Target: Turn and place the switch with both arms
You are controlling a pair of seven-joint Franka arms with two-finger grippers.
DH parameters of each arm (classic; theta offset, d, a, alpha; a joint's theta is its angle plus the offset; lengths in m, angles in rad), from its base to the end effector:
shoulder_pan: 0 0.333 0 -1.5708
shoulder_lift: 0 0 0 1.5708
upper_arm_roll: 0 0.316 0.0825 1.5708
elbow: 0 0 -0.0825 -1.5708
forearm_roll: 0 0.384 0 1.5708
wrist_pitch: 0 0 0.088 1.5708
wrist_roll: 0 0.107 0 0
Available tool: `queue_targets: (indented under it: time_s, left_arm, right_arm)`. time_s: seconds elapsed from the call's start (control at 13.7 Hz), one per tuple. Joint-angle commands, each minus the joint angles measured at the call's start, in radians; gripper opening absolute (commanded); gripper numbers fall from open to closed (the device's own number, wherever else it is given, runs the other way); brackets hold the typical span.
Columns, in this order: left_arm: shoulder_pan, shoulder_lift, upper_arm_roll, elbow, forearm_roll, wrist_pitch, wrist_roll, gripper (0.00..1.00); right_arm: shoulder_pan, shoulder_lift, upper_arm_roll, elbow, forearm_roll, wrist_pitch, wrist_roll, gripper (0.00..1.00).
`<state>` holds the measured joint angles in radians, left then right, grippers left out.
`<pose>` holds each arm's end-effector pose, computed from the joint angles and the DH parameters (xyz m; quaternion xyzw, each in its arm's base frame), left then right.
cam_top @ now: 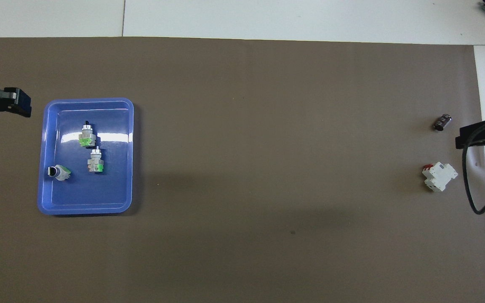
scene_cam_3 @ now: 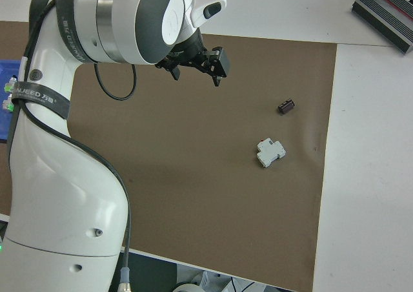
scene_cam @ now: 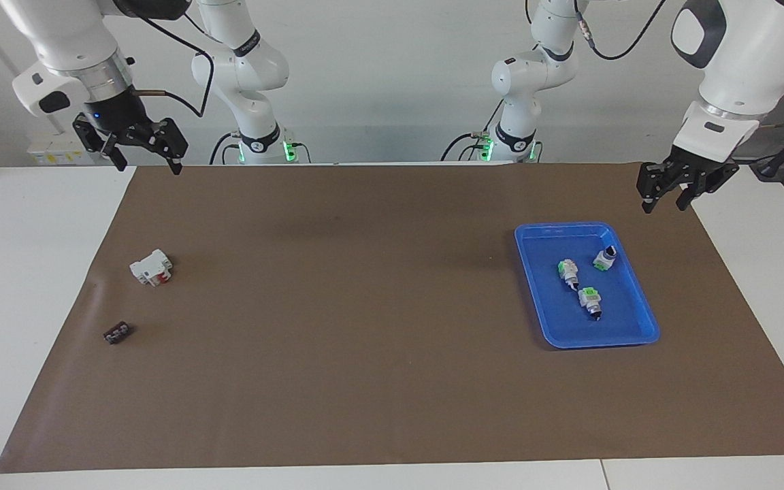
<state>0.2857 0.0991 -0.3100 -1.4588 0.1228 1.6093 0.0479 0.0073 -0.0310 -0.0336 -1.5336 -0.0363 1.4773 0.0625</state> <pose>0.5886 0.0081 0.6274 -0.9979 0.0355 -0.0274 0.0466 0.5351 -0.0186 0.6508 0.9987 -0.0458 -0.0123 0.0178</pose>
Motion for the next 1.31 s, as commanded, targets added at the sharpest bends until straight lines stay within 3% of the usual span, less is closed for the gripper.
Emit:
queue_targets:
  time_s: [0.0,0.29,0.44,0.51,0.66,0.88,0.95,1.02,1.09,1.24]
  left_arm:
    - [0.012,-0.039,-0.003,-0.051,0.012,0.027,0.026,0.61]
    - [0.049,-0.039,0.011,-0.051,0.012,0.049,0.030,0.59]
    - [-0.002,-0.039,0.058,-0.054,0.012,0.049,0.030,0.57]
    - [-0.122,-0.039,0.168,-0.057,0.012,0.049,0.030,0.57]
    - [-0.453,-0.042,0.509,-0.058,0.009,0.047,0.046,0.56]
    - [-0.461,-0.047,0.529,-0.064,-0.035,0.049,0.050,0.59]
    - [-0.458,-0.056,0.531,-0.080,-0.035,0.066,0.064,0.67]
    - [-0.456,-0.061,0.532,-0.095,-0.035,0.083,0.069,0.87]
    - [-0.459,-0.070,0.532,-0.113,-0.035,0.098,0.063,1.00]
    - [-0.474,-0.084,0.520,-0.140,-0.037,0.103,0.061,1.00]
  right_arm:
    - [-0.004,0.000,0.004,0.006,-0.007,-0.017,-0.023,1.00]
    - [-0.004,0.000,0.004,0.006,-0.007,-0.017,-0.023,1.00]
    - [-0.004,0.000,0.004,0.006,-0.007,-0.017,-0.023,1.00]
    - [-0.004,0.000,0.004,0.006,-0.007,-0.017,-0.023,1.00]
    - [-0.004,0.000,0.004,0.006,-0.007,-0.017,-0.023,1.00]
    - [-0.004,0.000,0.004,0.006,-0.007,-0.017,-0.023,1.00]
    - [-0.004,0.000,0.004,0.006,-0.007,-0.015,-0.023,1.00]
    - [-0.004,0.000,0.004,0.006,-0.007,-0.017,-0.023,1.00]
    - [-0.004,0.000,0.004,0.006,-0.007,-0.017,-0.023,1.00]
    - [-0.004,0.000,0.004,0.006,-0.007,-0.017,-0.023,1.00]
